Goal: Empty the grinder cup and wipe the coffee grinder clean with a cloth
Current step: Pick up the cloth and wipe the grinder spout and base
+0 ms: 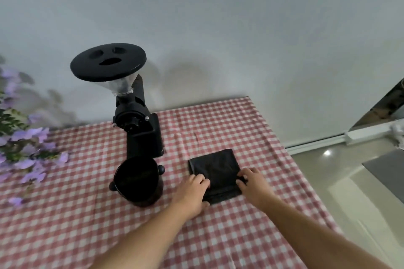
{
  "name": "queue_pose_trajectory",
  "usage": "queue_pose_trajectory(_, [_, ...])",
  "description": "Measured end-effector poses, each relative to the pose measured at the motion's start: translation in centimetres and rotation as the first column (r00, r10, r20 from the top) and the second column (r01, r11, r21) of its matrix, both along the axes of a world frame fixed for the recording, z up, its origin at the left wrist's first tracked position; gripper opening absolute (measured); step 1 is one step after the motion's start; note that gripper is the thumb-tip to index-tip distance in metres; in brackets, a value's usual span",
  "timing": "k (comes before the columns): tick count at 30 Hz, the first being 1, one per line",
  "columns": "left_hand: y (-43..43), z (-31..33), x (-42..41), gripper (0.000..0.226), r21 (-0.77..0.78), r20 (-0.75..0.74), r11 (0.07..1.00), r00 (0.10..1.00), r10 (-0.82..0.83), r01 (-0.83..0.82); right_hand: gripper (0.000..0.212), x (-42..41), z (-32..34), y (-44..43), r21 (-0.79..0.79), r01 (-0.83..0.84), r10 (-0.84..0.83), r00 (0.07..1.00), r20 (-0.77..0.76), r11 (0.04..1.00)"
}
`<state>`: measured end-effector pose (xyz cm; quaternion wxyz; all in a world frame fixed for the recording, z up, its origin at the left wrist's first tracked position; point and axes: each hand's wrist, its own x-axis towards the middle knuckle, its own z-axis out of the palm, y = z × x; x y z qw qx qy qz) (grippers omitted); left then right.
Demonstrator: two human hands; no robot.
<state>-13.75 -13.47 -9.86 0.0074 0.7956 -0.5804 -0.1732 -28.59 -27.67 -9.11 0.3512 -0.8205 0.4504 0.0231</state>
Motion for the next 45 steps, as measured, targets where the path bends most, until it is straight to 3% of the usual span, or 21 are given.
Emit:
queue_pose_trajectory(4, [0.2, -0.2, -0.1, 0.043, -0.023, 0.008, 1.000, 1.000, -0.005, 0.005, 0.035, 1.7, -0.5, -1.0, 0.214, 0.243, -0.271, 0.956, 0.111, 0.946])
queue_pose_trajectory(8, [0.4, -0.3, -0.3, 0.034, -0.064, 0.075, 0.996, 0.996, -0.049, 0.054, 0.057, 3.1, -0.2, -1.3, 0.375, 0.373, -0.437, 0.894, 0.098, 0.848])
queue_pose_trajectory(14, [0.0, 1.2, 0.8, 0.027, -0.152, 0.080, 0.988, 0.997, -0.019, 0.031, 0.035, 4.1, 1.5, -1.3, 0.689, 0.376, -0.531, 0.847, 0.016, 0.620])
queue_pose_trajectory(18, [0.2, 3.4, 2.4, 0.024, -0.288, 0.079, 0.957, 0.996, 0.033, -0.009, 0.026, 5.0, 4.3, -0.9, 0.749, 0.249, -0.567, 0.799, 0.199, 0.614])
queue_pose_trajectory(25, [3.2, 7.9, 6.2, 0.026, -0.470, 0.081, 0.879, 0.988, 0.133, -0.080, 0.029, 10.5, 10.2, 2.8, 0.507, 0.093, -0.387, 0.766, 0.513, 0.857])
queue_pose_trajectory(28, [6.3, 8.5, 8.0, 0.032, -0.474, 0.081, 0.875, 0.985, 0.150, -0.094, 0.030, 12.8, 11.9, 5.4, 0.379, 0.041, -0.263, 0.787, 0.557, 0.924])
queue_pose_trajectory(32, [11.7, 8.1, 10.5, 0.060, -0.444, -0.003, 0.841, 0.938, 0.345, -0.311, 0.023, 14.9, 13.1, 9.4, 0.091, -0.086, 0.028, 0.862, 0.505, 0.992])
queue_pose_trajectory(34, [13.8, 7.6, 11.4, 0.075, -0.390, -0.064, 0.821, 0.902, 0.428, -0.417, 0.018, 15.7, 12.8, 11.5, -0.071, -0.188, 0.200, 0.891, 0.408, 0.980])
queue_pose_trajectory(37, [15.3, 6.7, 11.8, 0.092, -0.240, -0.177, 0.818, 0.852, 0.493, -0.523, 0.022, 16.7, 10.9, 14.8, -0.253, -0.449, 0.491, 0.861, 0.134, 0.857])
queue_pose_trajectory(41, [16.0, 5.3, 11.8, 0.090, -0.191, -0.298, 0.789, 0.800, 0.521, -0.584, 0.038, 17.3, 7.7, 17.8, -0.346, -0.774, 0.721, 0.626, -0.297, 0.530])
queue_pose_trajectory(42, [16.1, 5.0, 11.9, 0.091, -0.179, -0.304, 0.788, 0.794, 0.526, -0.590, 0.041, 17.3, 7.2, 18.0, -0.362, -0.784, 0.719, 0.613, -0.327, 0.504])
queue_pose_trajectory(45, [15.9, 4.4, 12.3, 0.097, -0.183, -0.307, 0.793, 0.801, 0.515, -0.580, 0.033, 17.8, 7.2, 17.2, -0.398, -0.674, 0.668, 0.722, -0.179, 0.623])
